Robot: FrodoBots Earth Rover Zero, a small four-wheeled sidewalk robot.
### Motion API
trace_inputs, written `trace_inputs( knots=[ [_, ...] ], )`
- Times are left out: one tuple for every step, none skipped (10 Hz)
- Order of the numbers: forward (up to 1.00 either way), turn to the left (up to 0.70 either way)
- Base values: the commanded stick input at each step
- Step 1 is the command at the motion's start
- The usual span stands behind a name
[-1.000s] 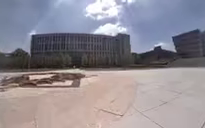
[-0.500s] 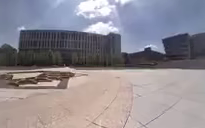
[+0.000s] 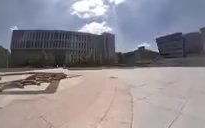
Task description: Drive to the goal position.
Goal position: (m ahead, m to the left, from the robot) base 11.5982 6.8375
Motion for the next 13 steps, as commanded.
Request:
trace_inputs(
  knots=[
    [0.61,0.0],
    [0.55,0.0],
    [0.5,0.0],
    [0.5,0.0],
    [0.5,0.0],
    [0.5,0.0],
    [0.5,0.0],
    [0.5,0.48],
    [0.5,0.5],
    [0.5,0.22],
    [0.5,0.04],
    [0.5,0.02],
    [0.5,0.0]
  ],
)
